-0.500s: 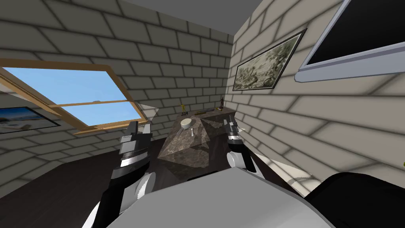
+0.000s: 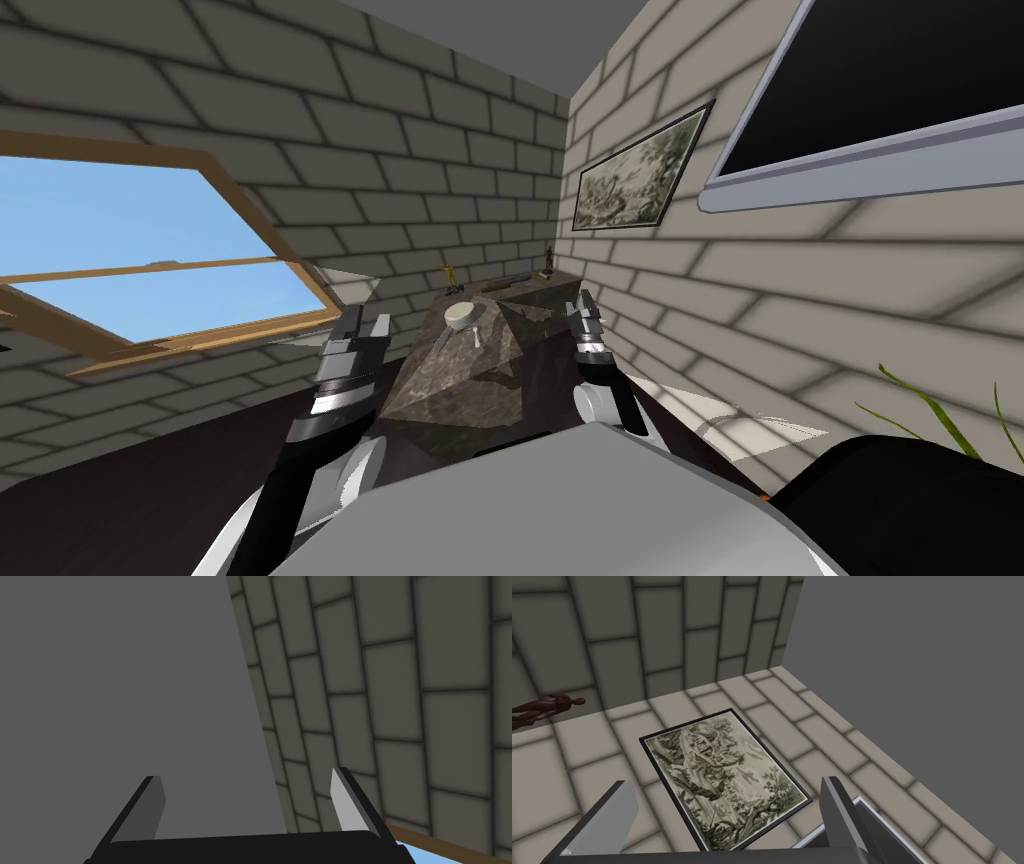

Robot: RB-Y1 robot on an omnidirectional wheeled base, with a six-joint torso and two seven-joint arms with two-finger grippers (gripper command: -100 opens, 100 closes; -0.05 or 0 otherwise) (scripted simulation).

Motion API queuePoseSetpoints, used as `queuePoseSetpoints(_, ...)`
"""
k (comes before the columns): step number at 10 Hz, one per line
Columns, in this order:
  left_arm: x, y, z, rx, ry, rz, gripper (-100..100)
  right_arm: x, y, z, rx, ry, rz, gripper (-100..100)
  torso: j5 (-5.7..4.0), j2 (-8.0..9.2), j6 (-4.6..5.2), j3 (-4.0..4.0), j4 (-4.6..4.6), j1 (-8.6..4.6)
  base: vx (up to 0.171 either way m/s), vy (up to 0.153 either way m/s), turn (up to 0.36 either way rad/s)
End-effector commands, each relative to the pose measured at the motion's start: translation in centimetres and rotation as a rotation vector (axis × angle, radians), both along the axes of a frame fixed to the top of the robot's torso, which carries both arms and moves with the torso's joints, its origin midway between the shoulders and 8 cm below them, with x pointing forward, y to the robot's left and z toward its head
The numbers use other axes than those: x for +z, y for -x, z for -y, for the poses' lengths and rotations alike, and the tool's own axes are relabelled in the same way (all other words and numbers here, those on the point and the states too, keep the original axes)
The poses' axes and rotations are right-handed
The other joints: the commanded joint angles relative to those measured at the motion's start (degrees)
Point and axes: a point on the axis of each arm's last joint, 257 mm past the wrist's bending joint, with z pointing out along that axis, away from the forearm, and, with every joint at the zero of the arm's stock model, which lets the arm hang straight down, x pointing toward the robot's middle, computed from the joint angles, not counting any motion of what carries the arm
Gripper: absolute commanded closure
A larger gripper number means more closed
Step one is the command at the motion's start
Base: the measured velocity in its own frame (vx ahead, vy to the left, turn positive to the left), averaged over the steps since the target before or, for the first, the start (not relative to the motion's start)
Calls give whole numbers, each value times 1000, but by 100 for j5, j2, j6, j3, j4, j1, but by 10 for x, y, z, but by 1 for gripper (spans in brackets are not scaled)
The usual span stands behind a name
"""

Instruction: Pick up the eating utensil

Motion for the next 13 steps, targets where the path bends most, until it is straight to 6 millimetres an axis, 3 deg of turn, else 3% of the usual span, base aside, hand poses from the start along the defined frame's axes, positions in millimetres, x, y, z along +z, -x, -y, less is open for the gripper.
queuePoseSetpoints(1,-8,-7,1,-5,-39,-29,-100,0,0,0,0,0,0,0,0,0,0,0,0,0,1,14,-207)
queuePoseSetpoints(5,-39,-29,-7,-3,-148,-132,-100,0,0,0,0,0,0,0,1,1,-2,0,0,6,0,19,-286)
queuePoseSetpoints(8,-74,-46,-26,15,-230,-238,-100,0,0,0,0,0,0,0,1,2,-1,1,0,4,-3,13,-320)
queuePoseSetpoints(9,-74,-47,-25,12,-241,-239,-100,0,0,0,0,0,0,0,1,-1,-1,0,0,2,0,7,-92)
queuePoseSetpoints(11,-103,-56,-44,32,-294,-324,-100,0,0,0,0,0,0,0,0,0,-3,0,0,-3,-8,-5,-222)
queuePoseSetpoints(12,-103,-57,-44,30,-301,-325,-100,0,0,0,0,0,0,0,-1,4,-2,2,1,-3,-13,-1,-159)
queuePoseSetpoints(13,-118,-61,-56,41,-330,-372,-100,0,0,0,0,0,0,0,0,5,-6,3,1,-3,-13,-12,-244)
